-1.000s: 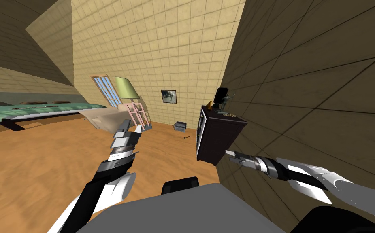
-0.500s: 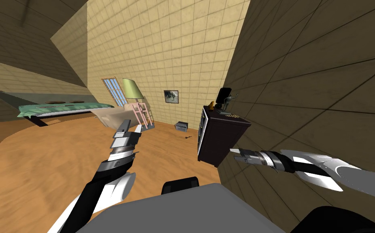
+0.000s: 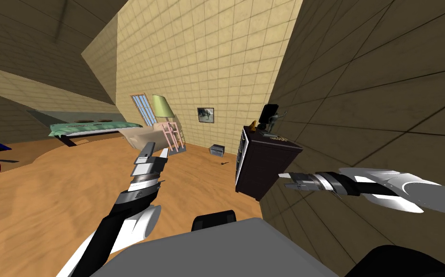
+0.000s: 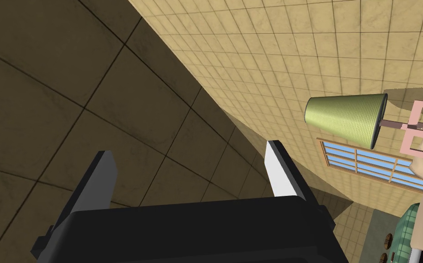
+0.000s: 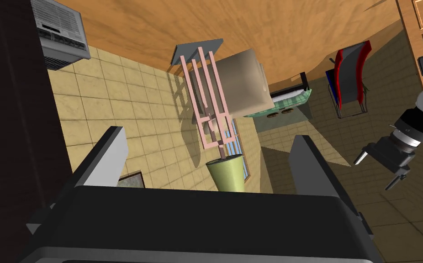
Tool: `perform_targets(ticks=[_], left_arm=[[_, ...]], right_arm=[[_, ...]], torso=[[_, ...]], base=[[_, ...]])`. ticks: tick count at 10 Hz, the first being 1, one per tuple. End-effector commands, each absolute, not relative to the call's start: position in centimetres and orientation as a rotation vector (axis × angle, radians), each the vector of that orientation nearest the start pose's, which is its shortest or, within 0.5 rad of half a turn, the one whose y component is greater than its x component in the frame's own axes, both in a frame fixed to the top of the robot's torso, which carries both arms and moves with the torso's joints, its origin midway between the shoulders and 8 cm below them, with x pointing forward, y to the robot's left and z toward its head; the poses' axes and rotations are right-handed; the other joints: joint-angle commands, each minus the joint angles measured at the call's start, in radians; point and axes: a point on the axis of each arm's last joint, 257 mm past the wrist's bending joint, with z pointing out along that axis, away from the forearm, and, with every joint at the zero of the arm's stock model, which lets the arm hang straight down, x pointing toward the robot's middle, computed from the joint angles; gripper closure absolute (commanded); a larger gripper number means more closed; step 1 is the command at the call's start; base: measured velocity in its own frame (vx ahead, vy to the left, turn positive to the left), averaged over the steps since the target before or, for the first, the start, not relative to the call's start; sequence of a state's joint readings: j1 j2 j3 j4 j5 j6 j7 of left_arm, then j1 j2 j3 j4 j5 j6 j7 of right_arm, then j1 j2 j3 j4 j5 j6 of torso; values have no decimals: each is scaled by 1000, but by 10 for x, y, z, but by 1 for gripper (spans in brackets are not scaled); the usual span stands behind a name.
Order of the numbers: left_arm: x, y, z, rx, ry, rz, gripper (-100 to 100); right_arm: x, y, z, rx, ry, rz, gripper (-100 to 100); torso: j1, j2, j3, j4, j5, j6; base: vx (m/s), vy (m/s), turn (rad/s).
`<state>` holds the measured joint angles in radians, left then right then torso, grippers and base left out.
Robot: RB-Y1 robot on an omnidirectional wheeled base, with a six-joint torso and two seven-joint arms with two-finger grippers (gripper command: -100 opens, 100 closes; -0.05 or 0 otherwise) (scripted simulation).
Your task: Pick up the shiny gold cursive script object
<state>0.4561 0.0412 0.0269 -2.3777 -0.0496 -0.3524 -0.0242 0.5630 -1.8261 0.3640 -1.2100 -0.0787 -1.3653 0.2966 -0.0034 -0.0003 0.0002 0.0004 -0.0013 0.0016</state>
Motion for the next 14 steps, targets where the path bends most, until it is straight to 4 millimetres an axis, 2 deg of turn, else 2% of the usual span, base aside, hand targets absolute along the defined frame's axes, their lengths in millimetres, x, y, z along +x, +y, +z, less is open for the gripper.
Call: perform_targets(ticks=[1,4,6,7,8,9,12,14], left_arm=[[350,274,54,-595,680,-1229,0],[350,274,54,-595,680,-1229,0],[350,274,54,-595,680,-1229,0],[350,274,54,-595,680,-1229,0],[350,274,54,-595,680,-1229,0],[350,274,54,-595,680,-1229,0],[350,274,54,-595,680,-1229,0],[350,274,54,-595,680,-1229,0]], right_arm=[[247,-504,-151,-792,2235,697,-100],[251,-534,-131,-871,2293,582,-100],[254,-545,-111,-964,2333,519,-100],[254,-556,-109,-945,2340,483,-100],[258,-558,-102,-971,2350,463,-100],[256,-572,-89,-1015,2379,405,-100],[262,-594,-56,-1093,2426,275,-100],[262,-594,-56,-1092,2427,275,-100]], torso=[[0,0,0,0,0,0],[-2,-1,-1,0,0,-1],[-1,-1,-1,0,0,0],[-2,-1,-1,0,0,-1],[-1,-2,-1,0,0,0],[-1,-1,-1,0,0,0],[-5,-3,-2,-1,-1,-1],[-2,-2,-1,-1,-1,0]], base=[[-5,-24,153],[-1,-49,124],[6,-32,79],[14,-43,84],[5,-26,1],[13,-54,146],[32,-87,110],[2,-20,-6]])
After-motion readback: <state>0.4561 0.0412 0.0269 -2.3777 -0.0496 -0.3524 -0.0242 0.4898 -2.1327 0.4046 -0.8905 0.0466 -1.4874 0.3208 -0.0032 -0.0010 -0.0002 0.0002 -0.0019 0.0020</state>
